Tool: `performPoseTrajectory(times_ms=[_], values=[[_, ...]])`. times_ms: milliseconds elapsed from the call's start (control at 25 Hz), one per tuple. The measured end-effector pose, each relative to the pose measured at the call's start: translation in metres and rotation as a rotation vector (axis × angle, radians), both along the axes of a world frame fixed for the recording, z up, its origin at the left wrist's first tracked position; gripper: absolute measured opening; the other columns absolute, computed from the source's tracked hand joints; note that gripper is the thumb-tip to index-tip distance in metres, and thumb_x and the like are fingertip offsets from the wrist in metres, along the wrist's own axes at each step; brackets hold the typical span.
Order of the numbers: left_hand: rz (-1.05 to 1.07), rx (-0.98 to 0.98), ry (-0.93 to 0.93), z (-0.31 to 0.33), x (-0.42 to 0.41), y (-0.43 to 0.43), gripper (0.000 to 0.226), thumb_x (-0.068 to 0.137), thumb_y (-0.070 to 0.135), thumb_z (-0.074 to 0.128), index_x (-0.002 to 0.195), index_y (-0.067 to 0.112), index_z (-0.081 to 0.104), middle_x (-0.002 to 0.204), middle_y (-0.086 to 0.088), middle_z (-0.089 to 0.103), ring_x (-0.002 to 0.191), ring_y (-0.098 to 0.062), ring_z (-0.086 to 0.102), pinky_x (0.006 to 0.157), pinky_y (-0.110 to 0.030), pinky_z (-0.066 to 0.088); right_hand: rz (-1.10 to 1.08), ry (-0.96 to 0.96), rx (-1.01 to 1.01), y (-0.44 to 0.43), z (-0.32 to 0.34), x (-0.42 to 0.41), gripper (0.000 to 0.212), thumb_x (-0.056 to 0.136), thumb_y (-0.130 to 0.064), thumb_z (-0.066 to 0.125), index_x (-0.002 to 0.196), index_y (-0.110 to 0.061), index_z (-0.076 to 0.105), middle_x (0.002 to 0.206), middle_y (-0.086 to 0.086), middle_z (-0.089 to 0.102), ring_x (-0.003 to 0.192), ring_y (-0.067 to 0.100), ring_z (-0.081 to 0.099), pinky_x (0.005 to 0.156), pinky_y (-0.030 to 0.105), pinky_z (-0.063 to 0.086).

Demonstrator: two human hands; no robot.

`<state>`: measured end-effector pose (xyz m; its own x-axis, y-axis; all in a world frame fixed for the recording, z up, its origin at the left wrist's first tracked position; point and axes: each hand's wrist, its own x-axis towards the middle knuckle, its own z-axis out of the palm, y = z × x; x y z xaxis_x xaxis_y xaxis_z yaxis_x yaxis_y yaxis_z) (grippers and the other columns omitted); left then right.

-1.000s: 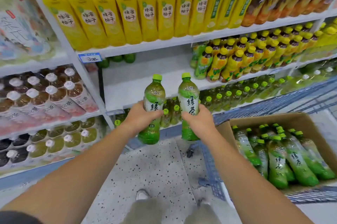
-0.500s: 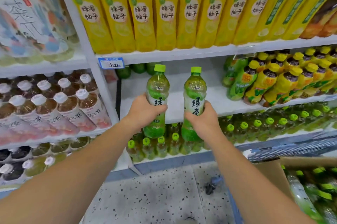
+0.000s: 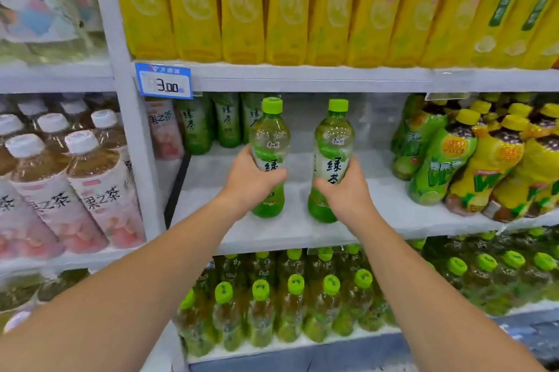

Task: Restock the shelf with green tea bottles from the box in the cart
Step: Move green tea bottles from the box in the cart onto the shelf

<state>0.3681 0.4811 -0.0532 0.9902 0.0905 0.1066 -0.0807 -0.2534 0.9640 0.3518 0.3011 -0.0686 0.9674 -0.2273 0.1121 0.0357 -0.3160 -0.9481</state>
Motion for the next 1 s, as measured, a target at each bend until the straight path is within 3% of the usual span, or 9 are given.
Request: performPoseTrajectory(times_ms=[120, 240, 360, 440, 520, 640, 760, 1000], values=[[-0.029, -0.028, -0.09, -0.022, 0.016, -0.002, 0.042, 0.071, 0.01, 0.079, 0.105, 0.023, 0.059, 0.093, 0.001, 0.07, 0.086, -0.012, 0.067, 0.076, -0.03, 0.055, 0.006, -0.075, 0.051, 0.002, -0.019, 0.014, 0.05, 0.083, -0.011, 0.074, 0.122, -0.022, 0.044, 0.104, -0.002, 0.062, 0.091, 0.009, 0.062, 0.067, 0.023, 0.048], [-0.068, -0.045, -0.129, -0.033, 0.029, -0.003, 0.052, 0.063, 0.02, 0.079, 0.112, 0.022, 0.06, 0.097, 0.0, 0.073, 0.093, -0.015, 0.07, 0.086, -0.041, 0.058, 0.057, -0.136, 0.044, 0.003, -0.032, 0.025, 0.056, 0.083, -0.008, 0.075, 0.126, -0.021, 0.042, 0.106, -0.003, 0.061, 0.097, 0.011, 0.063, 0.076, 0.028, 0.051], [-0.157, -0.044, -0.159, -0.041, 0.036, -0.001, 0.058, 0.071, 0.011, 0.083, 0.118, 0.027, 0.052, 0.106, 0.004, 0.068, 0.099, -0.01, 0.067, 0.077, -0.025, 0.052, 0.096, -0.173, 0.021, 0.004, -0.037, 0.031, 0.061, 0.085, -0.013, 0.077, 0.13, -0.025, 0.039, 0.11, -0.01, 0.059, 0.099, 0.004, 0.059, 0.074, 0.019, 0.047], [-0.199, 0.092, -0.134, -0.052, 0.034, 0.005, 0.063, 0.075, 0.019, 0.083, 0.123, 0.031, 0.043, 0.114, 0.007, 0.058, 0.105, -0.008, 0.059, 0.083, -0.021, 0.047, 0.11, -0.154, -0.103, -0.002, -0.04, 0.03, 0.058, 0.085, -0.025, 0.077, 0.126, -0.03, 0.038, 0.112, -0.012, 0.051, 0.102, 0.004, 0.054, 0.083, 0.02, 0.046], [-0.205, 0.348, -0.101, -0.07, 0.035, 0.016, 0.06, 0.08, 0.041, 0.079, 0.125, 0.031, 0.041, 0.12, 0.006, 0.043, 0.113, -0.01, 0.047, 0.097, -0.023, 0.037, 0.101, -0.131, -0.331, -0.01, -0.049, 0.028, 0.053, 0.083, -0.036, 0.077, 0.121, -0.034, 0.041, 0.115, -0.012, 0.045, 0.112, 0.008, 0.046, 0.098, 0.027, 0.042], [-0.198, 0.415, -0.091, -0.084, 0.042, 0.018, 0.06, 0.078, 0.056, 0.075, 0.126, 0.03, 0.049, 0.119, 0.006, 0.046, 0.114, -0.012, 0.049, 0.101, -0.027, 0.04, 0.127, -0.1, -0.305, -0.015, -0.055, 0.031, 0.04, 0.084, -0.027, 0.078, 0.116, -0.033, 0.054, 0.113, -0.017, 0.061, 0.106, 0.002, 0.059, 0.087, 0.021, 0.048], [-0.091, 0.316, -0.12, -0.077, 0.062, 0.009, 0.06, 0.07, 0.044, 0.085, 0.116, 0.026, 0.052, 0.113, 0.007, 0.061, 0.104, -0.012, 0.061, 0.091, -0.033, 0.052, 0.081, -0.106, -0.279, -0.014, -0.053, 0.059, 0.043, 0.081, -0.022, 0.082, 0.115, -0.03, 0.055, 0.107, -0.017, 0.067, 0.099, 0.003, 0.064, 0.083, 0.023, 0.05], [0.086, 0.244, -0.116, -0.073, 0.113, -0.011, 0.055, 0.068, 0.034, 0.09, 0.11, 0.015, 0.06, 0.106, 0.004, 0.066, 0.096, -0.016, 0.064, 0.084, -0.029, 0.053, 0.034, -0.097, -0.193, -0.017, -0.056, 0.123, 0.041, 0.083, -0.016, 0.08, 0.111, -0.025, 0.052, 0.102, -0.008, 0.066, 0.091, 0.009, 0.064, 0.079, 0.023, 0.05]])
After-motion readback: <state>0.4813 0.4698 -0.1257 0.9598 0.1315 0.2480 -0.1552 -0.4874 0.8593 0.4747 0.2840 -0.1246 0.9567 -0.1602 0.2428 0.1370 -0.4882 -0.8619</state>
